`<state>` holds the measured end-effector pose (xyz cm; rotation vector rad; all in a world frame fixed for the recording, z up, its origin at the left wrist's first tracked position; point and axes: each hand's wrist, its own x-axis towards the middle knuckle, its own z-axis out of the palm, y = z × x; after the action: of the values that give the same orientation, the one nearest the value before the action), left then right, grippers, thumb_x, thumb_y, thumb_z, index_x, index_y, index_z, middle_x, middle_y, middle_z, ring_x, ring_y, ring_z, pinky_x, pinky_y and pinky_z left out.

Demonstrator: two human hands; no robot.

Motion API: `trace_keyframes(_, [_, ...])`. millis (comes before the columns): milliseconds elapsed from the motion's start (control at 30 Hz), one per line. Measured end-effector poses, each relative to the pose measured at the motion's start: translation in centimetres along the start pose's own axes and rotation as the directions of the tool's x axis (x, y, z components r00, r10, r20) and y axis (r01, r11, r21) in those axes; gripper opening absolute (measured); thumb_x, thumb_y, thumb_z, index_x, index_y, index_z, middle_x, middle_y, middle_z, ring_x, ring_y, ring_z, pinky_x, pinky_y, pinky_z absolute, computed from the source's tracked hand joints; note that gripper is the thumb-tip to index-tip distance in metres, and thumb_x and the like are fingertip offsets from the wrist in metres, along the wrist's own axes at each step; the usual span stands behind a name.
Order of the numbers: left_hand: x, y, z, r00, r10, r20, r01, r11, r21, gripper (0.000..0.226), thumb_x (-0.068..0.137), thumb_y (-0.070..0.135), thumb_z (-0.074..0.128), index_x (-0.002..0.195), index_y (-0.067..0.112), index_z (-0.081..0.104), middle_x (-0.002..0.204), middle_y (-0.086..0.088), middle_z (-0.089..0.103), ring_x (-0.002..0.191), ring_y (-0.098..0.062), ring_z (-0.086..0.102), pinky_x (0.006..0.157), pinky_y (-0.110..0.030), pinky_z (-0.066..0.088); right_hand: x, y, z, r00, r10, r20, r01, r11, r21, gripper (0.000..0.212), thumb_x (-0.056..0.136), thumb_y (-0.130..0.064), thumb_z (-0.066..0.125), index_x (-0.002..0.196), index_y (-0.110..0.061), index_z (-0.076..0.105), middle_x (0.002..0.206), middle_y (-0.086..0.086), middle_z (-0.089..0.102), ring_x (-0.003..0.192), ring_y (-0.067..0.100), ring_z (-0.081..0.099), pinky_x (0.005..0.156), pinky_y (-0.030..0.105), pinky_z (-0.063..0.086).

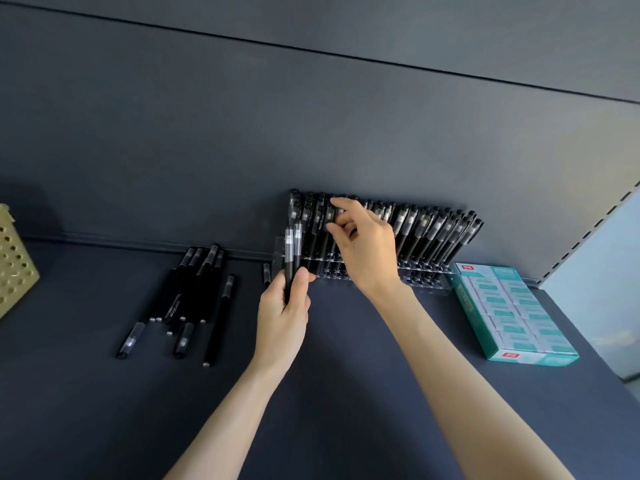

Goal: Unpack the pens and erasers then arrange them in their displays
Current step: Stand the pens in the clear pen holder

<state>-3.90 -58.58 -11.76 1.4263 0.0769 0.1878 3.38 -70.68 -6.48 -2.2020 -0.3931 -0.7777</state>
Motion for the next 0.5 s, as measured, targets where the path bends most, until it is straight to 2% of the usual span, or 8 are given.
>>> trace_keyframes(200, [-0.1,0.0,0.1,1.0,-0.01,0.011,0.01,1.0,0.002,0.028,0.098,0.036,0.047,0.086,0.016,0.061,0.053,0.002,0.029,0.043,-0.01,0.02,0.038,-0.018,0.021,-0.7,-0.2,-0.2,1.0,0.011,0.0,-0.011,1.0,-0.005,0.031,0.087,-0.008,0.063,0.118,-0.014,0.061,0.081,-0.001,0.063,0.072,0.014,0.057,0.07,0.041,0.053])
trace_keyframes(300, [-0.2,0.2,0.2,0.999,-0.02,0.036,0.02,1.0,-0.012,0.027,0.098,0.034,0.047,0.088,0.013,0.061,0.054,0.002,0.03,0.043,-0.009,0.021,0.038,-0.017,0.022,-1.2,-0.4,-0.8,0.999,0.028,-0.029,-0.027,0.999,0.022,0.032,0.088,-0.009,0.062,0.12,-0.014,0.06,0.085,-0.003,0.061,0.07,0.01,0.054,0.069,0.03,0.051])
trace_keyframes(400, [-0.4,0.5,0.2,0.993,-0.045,0.105,0.048,0.999,-0.02,0.024,0.098,0.031,0.049,0.09,0.014,0.063,0.054,0.002,0.033,0.042,-0.008,0.024,0.038,-0.017,0.023,-2.2,-0.8,-1.7,0.988,0.157,0.001,-0.152,0.957,0.247,0.022,0.088,-0.019,0.064,0.111,-0.018,0.062,0.083,-0.008,0.064,0.073,0.003,0.057,0.067,0.015,0.046])
trace_keyframes(500, [-0.8,0.7,0.3,0.974,-0.054,0.222,0.052,0.999,0.015,0.023,0.096,0.031,0.054,0.092,0.011,0.064,0.056,0.001,0.036,0.044,-0.009,0.027,0.039,-0.018,0.023,-3.0,-1.2,-2.4,0.942,0.262,0.207,-0.329,0.835,0.441,0.025,0.082,-0.027,0.071,0.105,-0.021,0.064,0.08,-0.005,0.07,0.073,0.006,0.064,0.069,0.019,0.05])
